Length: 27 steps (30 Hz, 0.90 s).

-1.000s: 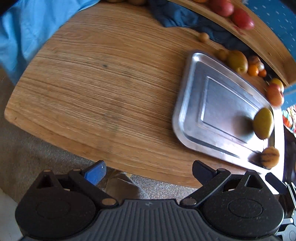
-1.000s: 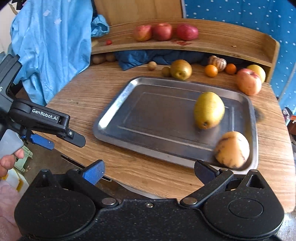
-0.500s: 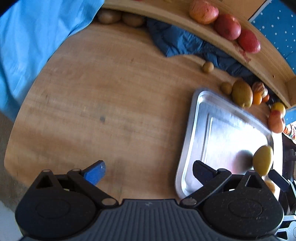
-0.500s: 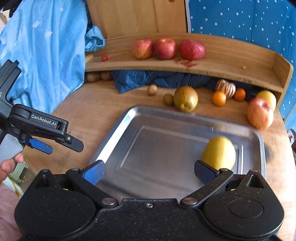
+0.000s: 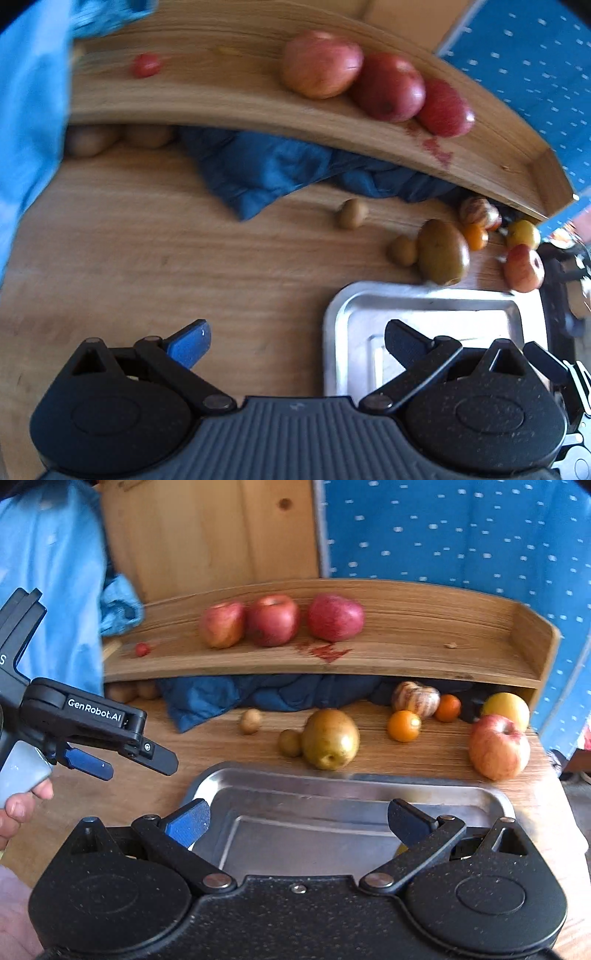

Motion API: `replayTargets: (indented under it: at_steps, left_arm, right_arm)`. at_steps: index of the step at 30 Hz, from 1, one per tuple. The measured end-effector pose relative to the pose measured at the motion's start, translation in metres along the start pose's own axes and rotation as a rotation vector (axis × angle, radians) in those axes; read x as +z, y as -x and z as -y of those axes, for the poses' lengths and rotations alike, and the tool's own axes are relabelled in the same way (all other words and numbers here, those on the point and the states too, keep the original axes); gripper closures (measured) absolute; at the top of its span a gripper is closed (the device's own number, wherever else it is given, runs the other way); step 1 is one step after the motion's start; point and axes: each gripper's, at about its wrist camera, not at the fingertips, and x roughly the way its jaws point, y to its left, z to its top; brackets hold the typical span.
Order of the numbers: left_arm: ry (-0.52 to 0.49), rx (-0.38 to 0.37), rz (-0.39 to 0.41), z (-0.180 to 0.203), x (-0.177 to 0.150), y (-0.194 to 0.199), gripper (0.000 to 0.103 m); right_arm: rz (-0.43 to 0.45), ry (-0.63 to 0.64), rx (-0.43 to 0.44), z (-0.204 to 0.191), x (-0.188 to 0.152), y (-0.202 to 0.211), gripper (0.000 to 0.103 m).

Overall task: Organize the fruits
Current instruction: 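Move both open tools back toward the fruits under the shelf, then grasp the brown pear with the left tool while the right tool grasps another striped pepino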

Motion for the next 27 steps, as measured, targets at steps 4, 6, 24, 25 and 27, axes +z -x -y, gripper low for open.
replayTargets:
  at_steps: [4,6,24,25,27]
  left_arm:
    - [-0.103,-0.072,0.009,0.022,0.014,-0.013,0.001]
    - [-0.156,-0.122,0.014,0.035,0.020,-0.019,0.001]
    - [-0.475,-0.273,0.045,0.100,0.034,-0.050,0.001]
    - [-0.498,-0.272,0.051,0.102,0.035,-0.050,0.001]
    - [-0.540,-0.276,0.057,0.106,0.034,-0.050,0.001]
  right_arm:
    - [0.012,-0.031,-0.091,0.003,-0.003,0.001,0.001]
    - [0.018,-0.065,-0.135,0.005,-0.008,0.003,0.001]
    - [0.086,-0.140,-0.313,0.046,0.011,0.028,0.001]
    - [0.091,-0.142,-0.308,0.051,0.017,0.028,0.001]
    - [0.087,-0.133,-0.290,0.061,0.032,0.025,0.001]
